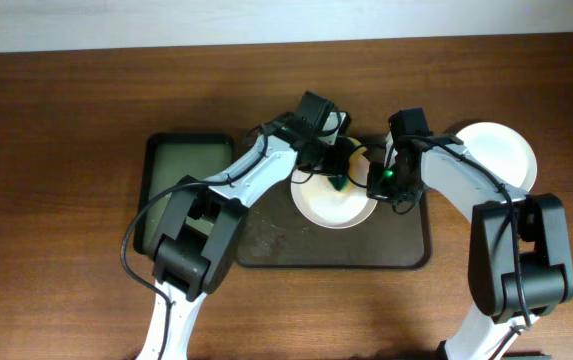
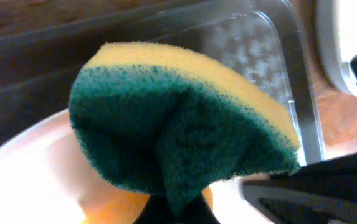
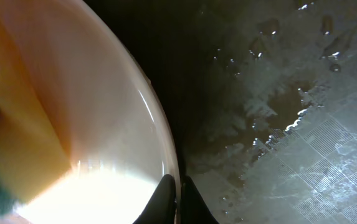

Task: Clean dirty plates on tray and stack at the side
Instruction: 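Scrub the pinkish plate with the sponge while right gripper holds rim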

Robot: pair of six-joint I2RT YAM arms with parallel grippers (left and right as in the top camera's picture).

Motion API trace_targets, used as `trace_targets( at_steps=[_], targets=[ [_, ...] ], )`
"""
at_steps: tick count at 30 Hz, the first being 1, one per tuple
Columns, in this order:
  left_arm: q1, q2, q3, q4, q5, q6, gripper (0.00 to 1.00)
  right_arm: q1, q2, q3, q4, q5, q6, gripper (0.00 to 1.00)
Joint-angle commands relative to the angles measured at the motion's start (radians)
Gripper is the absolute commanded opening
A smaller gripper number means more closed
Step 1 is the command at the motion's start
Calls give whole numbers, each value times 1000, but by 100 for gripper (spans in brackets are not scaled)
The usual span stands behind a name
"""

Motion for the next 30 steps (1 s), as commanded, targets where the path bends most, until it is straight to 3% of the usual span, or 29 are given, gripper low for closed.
trace_targets(
  at_steps=[1, 9, 11, 20, 23, 30],
  targets=[
    [16, -8, 149, -125, 4, -5, 0, 10, 17, -5, -2, -18, -37, 4],
    [5, -29, 220, -537, -299, 3, 0, 10, 17, -5, -2, -18, -39, 4],
    [-15, -29, 180, -560, -346, 2, 0, 10, 17, -5, -3, -18, -40, 4],
    [-72, -29, -2, -323, -307, 2, 0, 10, 17, -5, -4, -18, -40, 4],
    [-67, -36, 32, -258, -154, 2, 0, 10, 17, -5, -3, -18, -39, 4],
    [-7, -101, 195, -220, -138, 2, 0, 10, 17, -5, -4, -18, -40, 4]
  ],
)
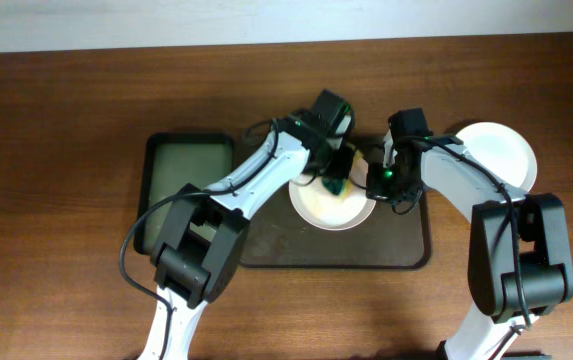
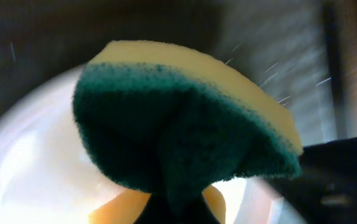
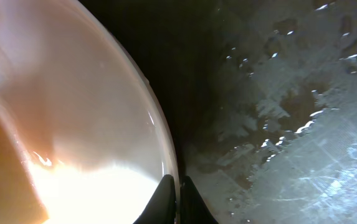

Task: Clean dirty plates on tray and stack at the side
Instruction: 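Scrub the pinkish plate with the sponge while right gripper holds rim, then return the sponge to the black tray and release it with left gripper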

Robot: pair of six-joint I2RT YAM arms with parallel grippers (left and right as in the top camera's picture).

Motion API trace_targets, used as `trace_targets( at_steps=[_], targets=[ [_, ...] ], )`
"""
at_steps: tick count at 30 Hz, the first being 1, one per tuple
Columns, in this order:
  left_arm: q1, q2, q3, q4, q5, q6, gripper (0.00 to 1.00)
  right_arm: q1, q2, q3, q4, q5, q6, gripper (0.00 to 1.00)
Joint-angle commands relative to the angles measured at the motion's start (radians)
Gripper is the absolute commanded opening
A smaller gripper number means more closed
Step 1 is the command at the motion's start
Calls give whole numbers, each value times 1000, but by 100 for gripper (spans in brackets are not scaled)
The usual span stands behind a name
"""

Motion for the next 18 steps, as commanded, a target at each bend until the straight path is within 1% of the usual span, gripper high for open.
trace_targets(
  at_steps=[1, 3, 6, 8, 9, 11, 12, 14, 16, 18],
  targets=[
    [54, -82, 122, 0, 43, 1, 0, 10, 16, -5, -4, -3, -17, 4],
    [96, -107, 158, -44, -3, 1, 0, 10, 16, -5, -4, -3, -17, 4],
    [172, -153, 181, -173, -136, 1, 0, 10, 16, -5, -4, -3, -17, 4],
    [237, -183, 181, -307, -262, 1, 0, 10, 16, -5, -4, -3, -17, 4],
    [279, -192, 181, -402, -354, 1, 0, 10, 16, -5, -4, -3, -17, 4],
    [332, -192, 180, -524, -448, 1, 0, 10, 16, -5, -3, -2, -17, 4],
    [358, -189, 174, -573, -476, 1, 0, 10, 16, -5, -3, -2, -17, 4],
    [415, -188, 148, -637, -486, 0, 0, 10, 16, -5, -3, -2, -17, 4],
    [463, -188, 94, -640, -478, 0, 0, 10, 16, -5, -3, -2, -17, 4],
    [489, -188, 33, -610, -468, 0, 0, 10, 16, -5, -3, -2, -17, 4]
  ],
)
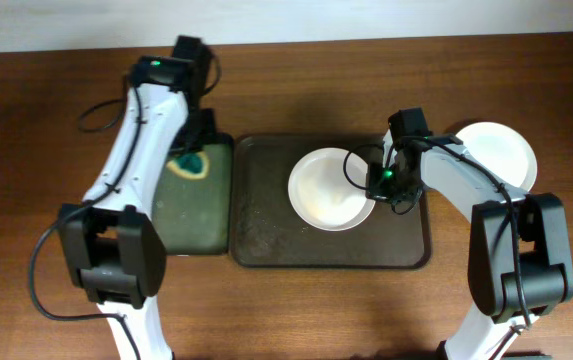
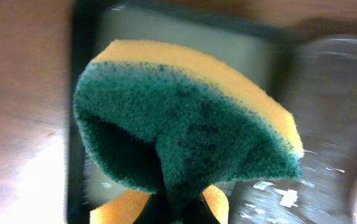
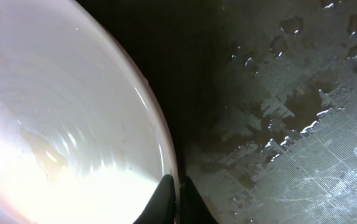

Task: Clean dirty plates on tray and stack at the side
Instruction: 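Return the sponge to the black tray and release it with left gripper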

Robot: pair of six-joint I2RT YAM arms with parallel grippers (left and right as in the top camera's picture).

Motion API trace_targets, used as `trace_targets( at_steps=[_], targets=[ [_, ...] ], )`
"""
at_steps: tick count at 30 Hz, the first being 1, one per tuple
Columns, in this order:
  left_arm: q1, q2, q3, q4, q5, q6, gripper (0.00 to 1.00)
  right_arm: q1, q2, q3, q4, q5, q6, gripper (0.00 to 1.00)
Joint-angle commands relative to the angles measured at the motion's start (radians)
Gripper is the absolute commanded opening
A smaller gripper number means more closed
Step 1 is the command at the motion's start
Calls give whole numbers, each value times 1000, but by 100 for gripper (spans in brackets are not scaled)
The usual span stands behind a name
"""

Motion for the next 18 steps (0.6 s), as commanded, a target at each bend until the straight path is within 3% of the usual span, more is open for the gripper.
trace_targets(
  at_steps=[1, 8, 13, 17, 18],
  targets=[
    [51, -17, -124, 43, -39, 1, 0, 10, 16, -5, -3, 2, -14, 5],
    [65, -17, -362, 254, -20, 1, 0, 10, 16, -5, -3, 2, -14, 5],
    [65, -17, -400, 290, -19, 26, 0, 10, 16, -5, -3, 2, -14, 5],
    [65, -18, -400, 288, -20, 92, 15, 10, 16, -5, -3, 2, -14, 6],
    [65, -18, -400, 288, -20, 99, 37, 10, 16, -5, -3, 2, -14, 6]
  ],
)
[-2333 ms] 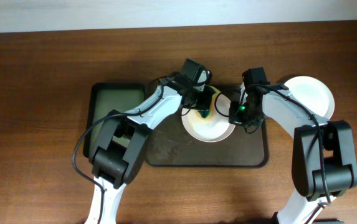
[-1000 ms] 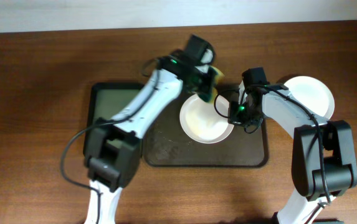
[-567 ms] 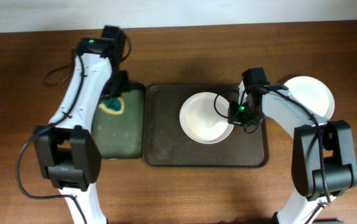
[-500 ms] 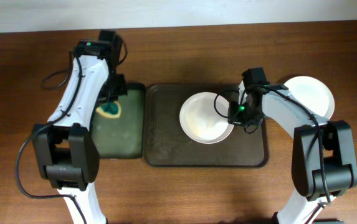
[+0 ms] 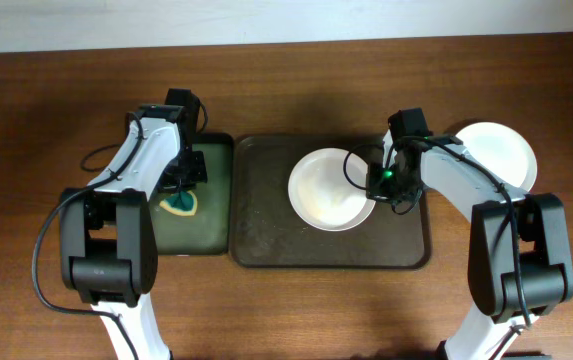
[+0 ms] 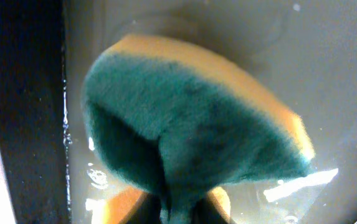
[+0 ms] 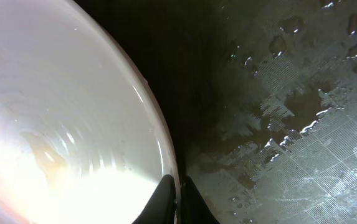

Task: Clean dirty plates on tray and stack at the side
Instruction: 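Return the sponge to the black tray and release it with left gripper, then lift the pinkish plate off the brown tray with the right gripper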

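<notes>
A white plate (image 5: 330,190) lies on the brown tray (image 5: 266,230); my right gripper (image 5: 374,181) is shut on its right rim, seen close in the right wrist view as the plate (image 7: 72,118) pinched by the right gripper (image 7: 178,196). A faint smear shows on the plate. My left gripper (image 5: 182,188) is shut on a green-and-yellow sponge (image 5: 179,203), held down in the water basin (image 5: 211,235). In the left wrist view the sponge (image 6: 190,137) fills the frame over murky water, with the left gripper (image 6: 181,211) at its base.
A clean white plate (image 5: 501,152) sits on the table to the right of the tray. Water drops lie on the tray (image 7: 303,124) beside the held plate. Bare wooden table (image 5: 46,120) surrounds both containers.
My left gripper has brought the sponge lower and nearer in the basin, now into the water. The right gripper and plate have not moved.
The left gripper pressed the sponge on the plate while the right gripper held the rim. It stayed on the plate a second later. Then the sponge was over the basin on the left, and now it sits in the basin's water.
</notes>
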Robot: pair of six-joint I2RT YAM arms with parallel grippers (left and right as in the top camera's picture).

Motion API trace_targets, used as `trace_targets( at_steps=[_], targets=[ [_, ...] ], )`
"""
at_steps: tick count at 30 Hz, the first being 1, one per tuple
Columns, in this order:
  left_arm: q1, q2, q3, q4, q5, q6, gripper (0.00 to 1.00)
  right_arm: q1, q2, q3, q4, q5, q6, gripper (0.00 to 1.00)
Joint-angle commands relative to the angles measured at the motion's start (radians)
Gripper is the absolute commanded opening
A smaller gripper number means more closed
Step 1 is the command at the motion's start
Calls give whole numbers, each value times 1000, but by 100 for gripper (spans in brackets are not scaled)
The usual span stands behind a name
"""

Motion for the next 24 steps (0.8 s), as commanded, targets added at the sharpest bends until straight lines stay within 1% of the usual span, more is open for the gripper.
trace_targets(
  at_steps=[1, 2, 4, 7, 12, 17, 20, 24],
  targets=[
    [1, -15, -4, -1, 0, 62, 68, 10, 16, -5, -2, 2, -13, 6],
    [1, -15, -4, -1, 1, 62, 98, 10, 16, -5, -2, 2, -13, 8],
    [2, -15, 5, -6, 0, 62, 99, 10, 16, -5, -2, 2, -13, 16],
    [1, -28, 69, -56, 1, 61, 99, 10, 16, -5, -2, 2, -13, 20],
    [2, -144, 240, -132, 0, 53, 100, 10, 16, -5, -2, 2, -13, 20],
    [30, -313, 359, -111, 0, 42, 99, 10, 17, -5, -2, 2, -13, 20],
    [34, -386, 360, -109, 0, 42, 99, 16, 17, -5, -11, 2, -10, 20],
    [34, -414, 360, -109, 0, 42, 99, 37, 17, -5, -10, 2, -9, 18]
  ],
)
